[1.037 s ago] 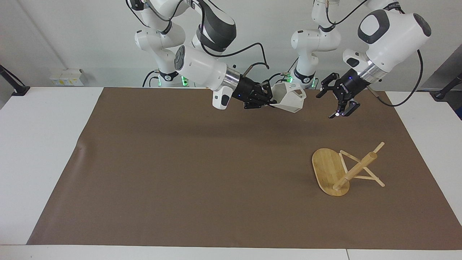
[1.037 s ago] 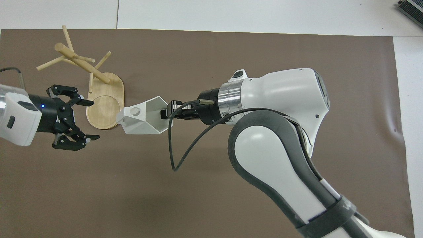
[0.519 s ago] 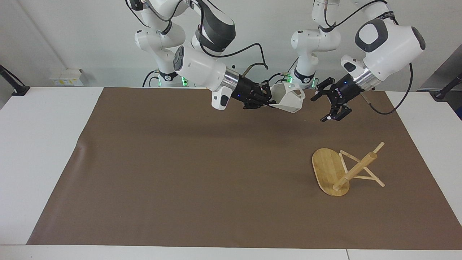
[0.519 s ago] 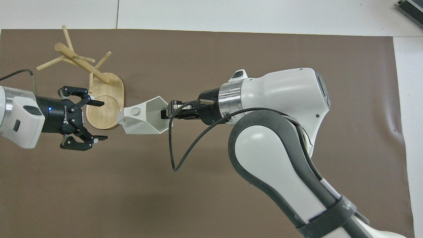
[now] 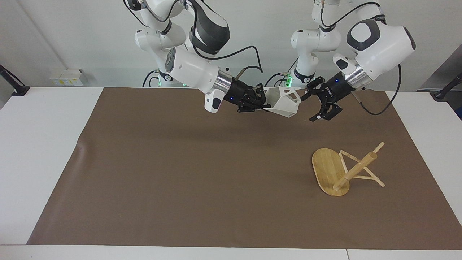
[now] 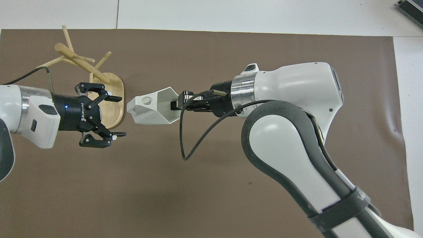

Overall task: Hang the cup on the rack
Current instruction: 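Close the left gripper on the cup while the right gripper holds it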

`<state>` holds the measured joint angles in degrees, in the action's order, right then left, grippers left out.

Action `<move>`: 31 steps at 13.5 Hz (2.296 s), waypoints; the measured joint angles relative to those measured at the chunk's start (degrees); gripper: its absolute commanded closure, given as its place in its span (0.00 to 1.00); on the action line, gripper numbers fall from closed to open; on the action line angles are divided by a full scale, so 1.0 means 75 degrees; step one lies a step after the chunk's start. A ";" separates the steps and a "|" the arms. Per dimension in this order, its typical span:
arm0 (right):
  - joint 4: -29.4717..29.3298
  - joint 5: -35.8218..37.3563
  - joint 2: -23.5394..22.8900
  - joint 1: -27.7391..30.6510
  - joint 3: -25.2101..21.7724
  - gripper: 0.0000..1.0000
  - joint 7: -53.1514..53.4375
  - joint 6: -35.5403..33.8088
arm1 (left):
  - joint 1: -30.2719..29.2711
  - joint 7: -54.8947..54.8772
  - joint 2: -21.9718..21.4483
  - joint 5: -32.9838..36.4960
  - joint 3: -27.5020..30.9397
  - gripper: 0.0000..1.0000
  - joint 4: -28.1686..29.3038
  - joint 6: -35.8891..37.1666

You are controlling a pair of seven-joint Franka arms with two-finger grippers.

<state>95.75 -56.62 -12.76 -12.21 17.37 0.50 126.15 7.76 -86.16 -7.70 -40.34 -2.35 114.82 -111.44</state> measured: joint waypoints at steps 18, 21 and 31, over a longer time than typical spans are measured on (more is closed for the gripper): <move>-0.0060 -0.0086 0.0039 0.0094 0.0001 1.00 0.0000 -0.0019 | 0.0883 0.0391 -0.0028 -0.0975 -0.0042 0.00 0.0256 -0.1343; -0.0066 -0.0086 0.0045 0.0098 0.0000 1.00 0.0000 -0.0019 | 0.0883 0.0408 -0.0027 -0.1185 -0.0030 0.00 0.0257 -0.1343; -0.0076 -0.0090 0.0066 0.0131 -0.0002 1.00 0.0000 -0.0098 | 0.0874 0.0415 -0.0050 -0.1337 0.0047 1.00 0.0256 -0.1321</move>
<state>95.18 -57.29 -12.26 -11.23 17.36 0.49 125.42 14.31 -83.05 -8.07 -50.36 -2.00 116.74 -121.35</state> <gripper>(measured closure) 0.952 0.304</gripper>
